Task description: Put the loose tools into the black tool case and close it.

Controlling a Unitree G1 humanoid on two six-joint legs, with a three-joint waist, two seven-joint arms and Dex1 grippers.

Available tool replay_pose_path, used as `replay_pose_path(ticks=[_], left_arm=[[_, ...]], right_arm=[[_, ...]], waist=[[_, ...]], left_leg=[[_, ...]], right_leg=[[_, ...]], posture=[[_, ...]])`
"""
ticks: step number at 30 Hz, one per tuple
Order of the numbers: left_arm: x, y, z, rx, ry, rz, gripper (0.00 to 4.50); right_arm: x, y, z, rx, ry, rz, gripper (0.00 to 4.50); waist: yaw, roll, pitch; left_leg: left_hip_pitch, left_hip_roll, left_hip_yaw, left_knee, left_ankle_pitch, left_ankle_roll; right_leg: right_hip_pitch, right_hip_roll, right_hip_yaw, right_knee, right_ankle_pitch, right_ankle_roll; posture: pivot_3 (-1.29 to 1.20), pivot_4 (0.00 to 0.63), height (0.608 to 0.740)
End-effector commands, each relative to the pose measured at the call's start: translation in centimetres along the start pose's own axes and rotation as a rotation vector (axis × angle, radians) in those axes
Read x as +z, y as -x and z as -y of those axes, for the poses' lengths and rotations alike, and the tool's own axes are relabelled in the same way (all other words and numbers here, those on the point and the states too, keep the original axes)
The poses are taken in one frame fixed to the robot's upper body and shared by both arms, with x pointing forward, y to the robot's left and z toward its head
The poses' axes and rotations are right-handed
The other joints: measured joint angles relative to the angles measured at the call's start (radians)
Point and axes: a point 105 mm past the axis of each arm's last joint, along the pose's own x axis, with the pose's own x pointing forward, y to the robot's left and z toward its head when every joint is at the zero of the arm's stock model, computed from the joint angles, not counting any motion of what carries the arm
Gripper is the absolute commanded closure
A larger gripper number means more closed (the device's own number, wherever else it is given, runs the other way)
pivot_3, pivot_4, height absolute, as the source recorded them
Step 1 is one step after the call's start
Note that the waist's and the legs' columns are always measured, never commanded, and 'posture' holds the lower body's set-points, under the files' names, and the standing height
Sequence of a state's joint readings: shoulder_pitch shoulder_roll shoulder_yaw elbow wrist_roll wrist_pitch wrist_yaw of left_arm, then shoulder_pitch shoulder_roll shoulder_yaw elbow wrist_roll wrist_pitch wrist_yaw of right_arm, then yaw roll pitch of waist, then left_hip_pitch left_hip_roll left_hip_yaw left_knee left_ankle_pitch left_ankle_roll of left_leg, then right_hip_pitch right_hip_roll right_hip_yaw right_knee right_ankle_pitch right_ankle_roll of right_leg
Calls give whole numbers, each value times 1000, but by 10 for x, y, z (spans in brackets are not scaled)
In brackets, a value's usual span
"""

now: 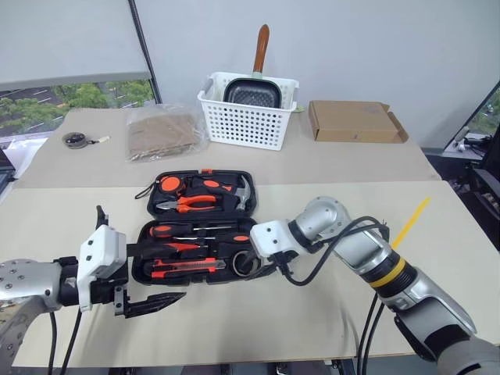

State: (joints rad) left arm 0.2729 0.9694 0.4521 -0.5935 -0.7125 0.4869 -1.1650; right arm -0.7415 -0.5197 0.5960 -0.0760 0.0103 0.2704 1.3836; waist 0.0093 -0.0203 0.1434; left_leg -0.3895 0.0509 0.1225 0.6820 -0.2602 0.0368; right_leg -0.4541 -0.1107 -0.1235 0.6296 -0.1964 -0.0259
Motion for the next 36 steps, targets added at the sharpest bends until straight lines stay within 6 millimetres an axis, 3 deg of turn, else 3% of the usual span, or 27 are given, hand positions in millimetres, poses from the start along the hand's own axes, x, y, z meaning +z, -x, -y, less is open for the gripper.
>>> replay_pose_path(ticks=[1, 4, 7, 16, 21, 29, 36], left_arm=[[3, 7, -3, 22, -17, 9, 0], [1, 12, -9, 56, 11, 29, 0], [-5, 19, -23, 136, 33, 51, 0], [-19, 33, -98, 473, 214, 233, 0], [-30, 45, -144, 635, 308, 252, 0], [-46, 46, -169, 664, 413, 225, 0], [-49, 40, -179, 631, 484, 263, 0]], right_arm=[[19, 18, 10, -58, 37, 50, 1893], [26, 29, 13, -96, 1, 99, 1893], [26, 41, 30, -203, -83, 156, 1893], [-29, 66, 103, -700, -603, 325, 1893], [-62, 57, 120, -863, -901, 361, 1893], [-69, 42, 124, -852, -1062, 409, 1893], [-67, 37, 125, -816, -1116, 441, 3947]], waist=[[0, 0, 0], [0, 0, 0], [0, 0, 0], [0, -3, -1], [-10, -4, -2], [-29, -5, -2], [-35, -6, -3]], left_leg=[[0, 0, 0, 0, 0, 0], [0, 0, 0, 0, 0, 0], [0, 0, 0, 0, 0, 0], [-1, 0, 0, 0, 2, -1], [-1, -1, 0, 0, 5, -6], [-3, -1, 1, -2, 7, -9], [-3, -1, 1, -2, 7, -9]], right_leg=[[0, 0, 0, 0, 0, 0], [0, 0, 0, 0, 0, 0], [0, 0, 0, 0, 0, 0], [0, 0, -1, 1, 3, -4], [0, 0, 0, 1, 7, -10], [-1, 0, -1, 1, 7, -9], [-1, 0, 0, 1, 7, -9]], posture=[[0, 150, 700], [0, 150, 700], [0, 150, 700], [0, 150, 700], [0, 150, 700], [0, 150, 700], [0, 150, 700]])
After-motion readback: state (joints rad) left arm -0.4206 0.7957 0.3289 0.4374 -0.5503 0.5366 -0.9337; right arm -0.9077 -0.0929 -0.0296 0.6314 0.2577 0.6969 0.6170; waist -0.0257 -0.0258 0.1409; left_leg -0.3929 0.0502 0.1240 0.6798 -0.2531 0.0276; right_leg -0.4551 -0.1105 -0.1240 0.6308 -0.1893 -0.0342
